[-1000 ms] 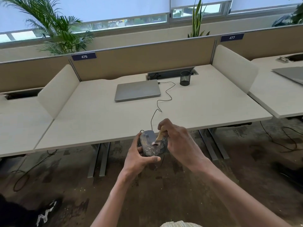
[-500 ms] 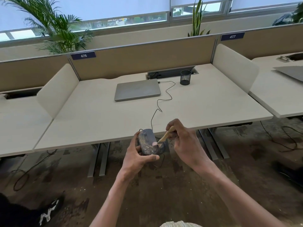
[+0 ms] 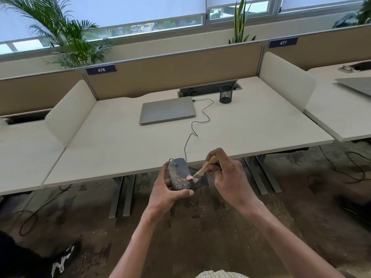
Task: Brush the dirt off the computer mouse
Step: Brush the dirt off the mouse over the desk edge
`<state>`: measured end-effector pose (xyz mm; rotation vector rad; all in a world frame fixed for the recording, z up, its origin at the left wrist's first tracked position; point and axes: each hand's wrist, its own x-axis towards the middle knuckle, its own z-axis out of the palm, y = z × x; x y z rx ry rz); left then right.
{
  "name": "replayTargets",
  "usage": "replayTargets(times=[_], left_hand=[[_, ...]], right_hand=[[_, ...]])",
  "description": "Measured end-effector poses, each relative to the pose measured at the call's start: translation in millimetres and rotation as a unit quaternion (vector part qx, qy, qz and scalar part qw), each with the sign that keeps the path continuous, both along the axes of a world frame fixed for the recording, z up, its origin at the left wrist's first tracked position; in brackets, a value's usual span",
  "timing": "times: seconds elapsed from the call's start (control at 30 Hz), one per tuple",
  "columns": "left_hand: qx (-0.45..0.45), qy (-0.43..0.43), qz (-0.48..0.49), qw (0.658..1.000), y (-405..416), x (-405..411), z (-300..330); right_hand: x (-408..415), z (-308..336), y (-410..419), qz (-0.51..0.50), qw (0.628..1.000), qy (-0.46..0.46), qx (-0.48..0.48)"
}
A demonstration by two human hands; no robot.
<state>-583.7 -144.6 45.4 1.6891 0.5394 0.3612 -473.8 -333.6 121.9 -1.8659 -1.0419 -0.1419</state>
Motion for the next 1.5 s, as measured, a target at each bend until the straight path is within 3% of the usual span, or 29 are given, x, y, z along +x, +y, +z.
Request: replayTargets(times=[0.27, 0.57, 0.77, 1.03, 1.27, 1.5], left_hand=[[0.012, -0.001, -0.012, 1.0, -3.9, 2.5, 1.9], [0.016, 0.001, -0.001, 1.0, -0.5, -1.6, 0.1], [0.019, -0.002, -0.008, 1.0, -5.0, 0.1, 3.3], [0.017, 0.006, -0.001, 1.0, -5.1, -0.1, -0.5], [0.046, 0.017, -0.018, 0.999, -6.2, 3.2, -0.6], [0.042, 0.019, -0.015, 0.999, -9.9, 4.6, 5.1]], right_hand=[[7.4, 3.5, 1.4, -0.027, 0.999, 0.013, 0.042], [3.6, -7.1, -10.5, -0.029, 0.999, 0.028, 0.004], [12.7, 1.5, -2.4, -0.051, 0.995, 0.04, 0.071], [7.1, -8.6, -14.1, -0.039, 0.998, 0.05, 0.005], [9.2, 20.3, 0.9, -0.012, 0.999, 0.0, 0.052], [9.5, 25.0, 18.1, 0.02, 0.999, -0.026, 0.0]])
